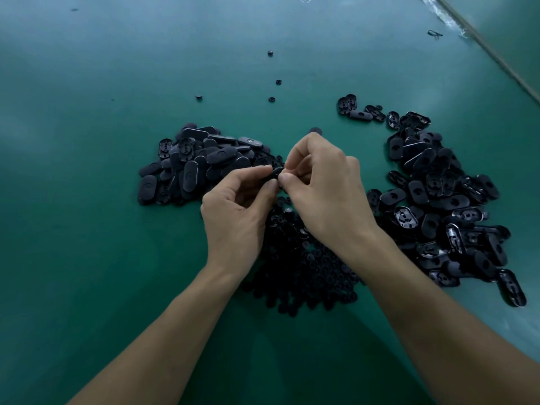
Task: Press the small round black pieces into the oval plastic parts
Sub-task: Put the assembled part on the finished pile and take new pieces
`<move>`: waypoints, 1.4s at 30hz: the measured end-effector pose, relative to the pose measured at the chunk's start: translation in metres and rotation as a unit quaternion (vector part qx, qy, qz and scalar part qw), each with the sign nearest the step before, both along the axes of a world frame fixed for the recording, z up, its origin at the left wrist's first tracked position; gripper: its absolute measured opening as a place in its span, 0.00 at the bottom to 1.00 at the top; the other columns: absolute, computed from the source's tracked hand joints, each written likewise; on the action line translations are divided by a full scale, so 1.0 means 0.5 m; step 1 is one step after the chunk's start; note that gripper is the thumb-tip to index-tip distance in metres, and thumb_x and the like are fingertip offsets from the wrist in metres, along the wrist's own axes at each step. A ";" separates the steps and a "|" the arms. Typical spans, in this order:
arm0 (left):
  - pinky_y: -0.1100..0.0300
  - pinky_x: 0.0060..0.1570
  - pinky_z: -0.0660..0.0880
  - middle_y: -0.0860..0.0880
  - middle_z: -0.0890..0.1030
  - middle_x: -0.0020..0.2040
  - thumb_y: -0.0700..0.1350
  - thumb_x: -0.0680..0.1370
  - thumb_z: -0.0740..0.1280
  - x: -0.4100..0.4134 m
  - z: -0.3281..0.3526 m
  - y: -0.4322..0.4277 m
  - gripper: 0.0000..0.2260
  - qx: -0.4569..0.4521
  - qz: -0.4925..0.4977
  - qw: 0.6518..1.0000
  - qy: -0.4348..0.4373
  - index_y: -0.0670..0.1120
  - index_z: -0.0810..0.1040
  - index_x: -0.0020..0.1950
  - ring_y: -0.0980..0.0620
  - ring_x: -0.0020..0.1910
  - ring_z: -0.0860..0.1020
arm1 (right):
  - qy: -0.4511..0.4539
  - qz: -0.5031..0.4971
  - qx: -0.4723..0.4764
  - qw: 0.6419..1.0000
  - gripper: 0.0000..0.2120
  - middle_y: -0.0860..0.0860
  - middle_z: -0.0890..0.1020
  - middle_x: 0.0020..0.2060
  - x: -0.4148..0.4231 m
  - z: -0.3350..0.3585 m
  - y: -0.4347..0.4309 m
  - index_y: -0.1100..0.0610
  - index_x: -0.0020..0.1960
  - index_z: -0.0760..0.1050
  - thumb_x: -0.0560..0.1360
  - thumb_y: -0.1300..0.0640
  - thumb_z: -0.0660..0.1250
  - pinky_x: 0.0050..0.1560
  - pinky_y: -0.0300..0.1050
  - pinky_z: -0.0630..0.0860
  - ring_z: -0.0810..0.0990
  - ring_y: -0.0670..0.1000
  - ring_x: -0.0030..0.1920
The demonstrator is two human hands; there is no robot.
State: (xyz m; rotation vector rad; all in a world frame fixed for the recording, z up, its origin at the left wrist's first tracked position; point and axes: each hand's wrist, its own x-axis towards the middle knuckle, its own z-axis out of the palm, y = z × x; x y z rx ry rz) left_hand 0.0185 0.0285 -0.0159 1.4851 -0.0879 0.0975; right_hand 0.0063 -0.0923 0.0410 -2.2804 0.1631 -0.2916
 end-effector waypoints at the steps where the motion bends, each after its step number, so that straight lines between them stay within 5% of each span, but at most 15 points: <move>1: 0.59 0.50 0.80 0.51 0.87 0.45 0.37 0.77 0.73 0.000 -0.001 0.000 0.09 0.003 0.002 1.000 -0.002 0.50 0.83 0.52 0.52 0.46 0.85 | -0.002 -0.001 -0.003 1.000 0.10 0.44 0.80 0.35 -0.001 0.001 0.001 0.50 0.43 0.73 0.76 0.62 0.70 0.41 0.37 0.77 0.79 0.41 0.39; 16: 0.53 0.51 0.82 0.43 0.85 0.48 0.34 0.76 0.74 0.004 0.002 -0.001 0.08 -0.035 0.016 0.999 0.020 0.42 0.81 0.54 0.48 0.47 0.84 | -0.004 0.056 -0.016 0.998 0.05 0.45 0.83 0.34 -0.008 0.024 -0.006 0.52 0.44 0.81 0.75 0.62 0.72 0.41 0.33 0.78 0.82 0.41 0.37; 23: 0.65 0.46 0.79 0.51 0.86 0.43 0.35 0.76 0.74 0.004 0.002 -0.004 0.11 -0.043 -0.009 0.999 0.013 0.49 0.81 0.53 0.55 0.44 0.84 | 0.018 0.072 -0.011 0.997 0.09 0.42 0.82 0.42 0.012 0.008 -0.045 0.51 0.54 0.84 0.74 0.58 0.75 0.43 0.23 0.70 0.80 0.37 0.41; 31: 0.63 0.46 0.80 0.49 0.86 0.43 0.34 0.76 0.72 0.007 -0.002 -0.004 0.12 -0.075 -0.017 0.997 0.017 0.49 0.81 0.54 0.52 0.42 0.84 | 0.055 0.111 0.118 0.985 0.07 0.47 0.87 0.39 0.032 -0.004 -0.077 0.50 0.47 0.85 0.73 0.61 0.76 0.52 0.48 0.82 0.86 0.47 0.43; 38: 0.64 0.46 0.80 0.48 0.86 0.42 0.31 0.76 0.72 0.008 -0.002 -0.001 0.10 -0.093 -0.025 0.995 0.026 0.45 0.81 0.52 0.52 0.43 0.85 | 0.031 0.109 0.103 0.988 0.06 0.46 0.86 0.37 0.026 -0.007 -0.074 0.51 0.46 0.84 0.73 0.61 0.76 0.46 0.40 0.81 0.85 0.43 0.40; 42: 0.63 0.44 0.80 0.48 0.86 0.41 0.32 0.76 0.73 0.006 -0.002 -0.001 0.10 -0.101 -0.010 0.995 0.027 0.44 0.80 0.53 0.52 0.41 0.85 | -0.058 0.081 -0.017 0.995 0.05 0.44 0.82 0.41 0.010 -0.013 -0.058 0.51 0.48 0.85 0.73 0.59 0.75 0.43 0.28 0.71 0.80 0.41 0.41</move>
